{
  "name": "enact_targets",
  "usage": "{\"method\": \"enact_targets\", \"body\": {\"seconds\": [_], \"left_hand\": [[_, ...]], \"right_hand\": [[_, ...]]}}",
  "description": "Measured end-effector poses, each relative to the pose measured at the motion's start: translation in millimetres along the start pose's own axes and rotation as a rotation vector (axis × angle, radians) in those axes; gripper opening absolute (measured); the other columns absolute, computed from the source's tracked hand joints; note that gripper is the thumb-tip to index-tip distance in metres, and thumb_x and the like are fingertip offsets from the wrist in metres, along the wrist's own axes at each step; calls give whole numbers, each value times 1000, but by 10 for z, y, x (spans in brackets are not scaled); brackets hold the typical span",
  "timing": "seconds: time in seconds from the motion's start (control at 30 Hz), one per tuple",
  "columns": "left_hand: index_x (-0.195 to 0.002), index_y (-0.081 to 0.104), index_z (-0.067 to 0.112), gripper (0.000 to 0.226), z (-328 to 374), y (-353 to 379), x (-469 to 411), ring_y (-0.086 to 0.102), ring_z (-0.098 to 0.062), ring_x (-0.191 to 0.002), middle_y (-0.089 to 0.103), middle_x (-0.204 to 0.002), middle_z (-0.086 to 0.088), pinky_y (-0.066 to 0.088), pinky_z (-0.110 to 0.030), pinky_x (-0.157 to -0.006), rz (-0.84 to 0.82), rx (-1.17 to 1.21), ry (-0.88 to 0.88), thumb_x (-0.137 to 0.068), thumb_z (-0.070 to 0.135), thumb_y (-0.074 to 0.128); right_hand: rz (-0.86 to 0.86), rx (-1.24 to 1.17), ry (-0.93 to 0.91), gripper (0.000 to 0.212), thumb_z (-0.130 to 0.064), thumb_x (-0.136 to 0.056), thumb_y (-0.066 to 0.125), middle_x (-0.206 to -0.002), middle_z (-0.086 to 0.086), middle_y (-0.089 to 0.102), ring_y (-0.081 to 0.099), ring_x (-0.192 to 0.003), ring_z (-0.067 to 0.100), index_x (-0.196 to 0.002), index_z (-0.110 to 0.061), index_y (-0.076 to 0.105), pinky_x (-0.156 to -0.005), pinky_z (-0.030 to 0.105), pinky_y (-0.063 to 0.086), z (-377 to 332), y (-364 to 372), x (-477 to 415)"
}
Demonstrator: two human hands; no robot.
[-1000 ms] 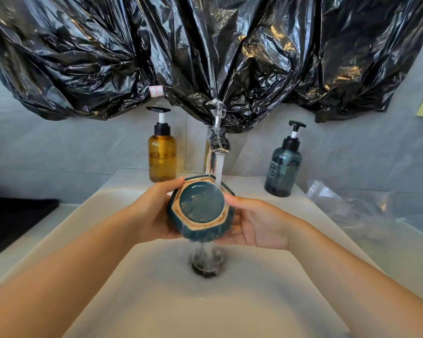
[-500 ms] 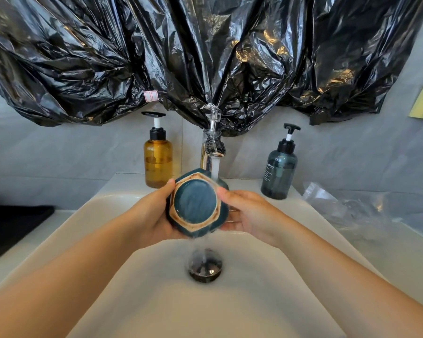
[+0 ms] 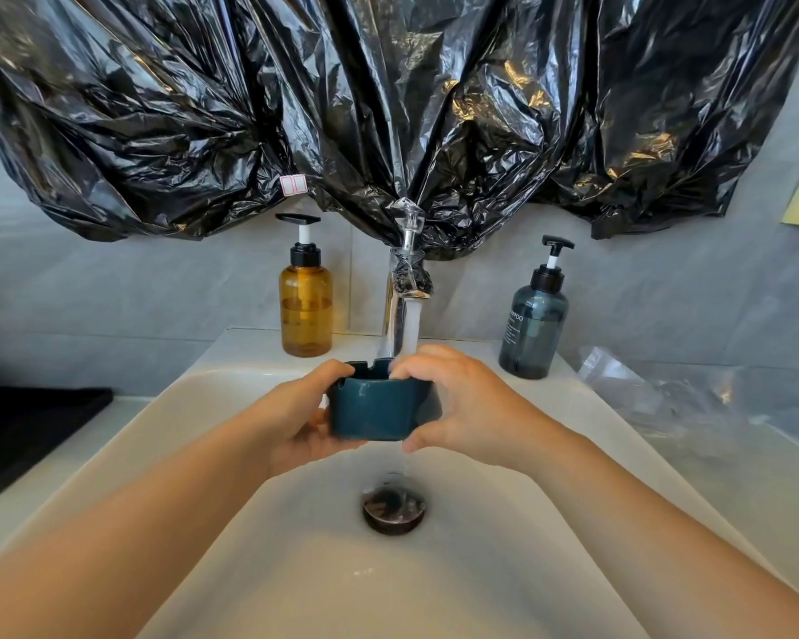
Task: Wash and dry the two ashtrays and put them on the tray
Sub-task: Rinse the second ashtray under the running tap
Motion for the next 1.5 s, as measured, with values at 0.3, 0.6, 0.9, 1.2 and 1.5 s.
{"method": "enact_targets", "body": {"seconds": [0.3,0.6,0.9,1.2,1.5], "left_hand": [[-116,58,21,25,97,72,0,57,-34,-113,61,-119,-8,56,-49,-86,8,-111,282,-92,14,61],[-115,59,19,20,-15,222,32,60,-31,-107,62,-117,-10,56,-46,-81,-119,-164,197,-97,16,50],[-105,58,17,33,74,92,-15,58,-30,-108,63,-114,-9,52,-40,-81,44,-248,142,-99,44,40],[-129,48,12,55,118,-8,-76,51,-37,-124,52,-139,-13,43,-51,-104,144,-401,144,-97,54,32],[-120,47,12,49,131,-22,-54,52,-39,-122,53,-134,-15,45,-52,-102,152,-336,120,-98,53,31]], "right_hand": [[-34,-873,552,55,-53,-88,56,-123,12,63,72,-93,28,-128,-16,55,-84,37,59,416,180,80],[-72,-789,683,49,-61,-95,36,-123,7,64,66,-106,28,-127,-29,54,-84,43,59,473,199,135],[12,-863,773,43,-55,-98,36,-122,10,62,65,-102,28,-126,-26,52,-71,38,61,340,378,74],[28,-785,862,34,-55,-98,37,-94,4,67,65,-82,20,-104,-27,57,-54,30,55,463,206,214],[64,-924,845,41,-52,-99,36,-114,12,64,66,-95,27,-121,-23,54,-61,35,59,346,318,132]]}}
Point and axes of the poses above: each hand's wrist, its own x-axis away from the middle knuckle, its own y-axis out of the palm, z = x × y, the point moved 5 cm from there along -x, towards the middle knuckle
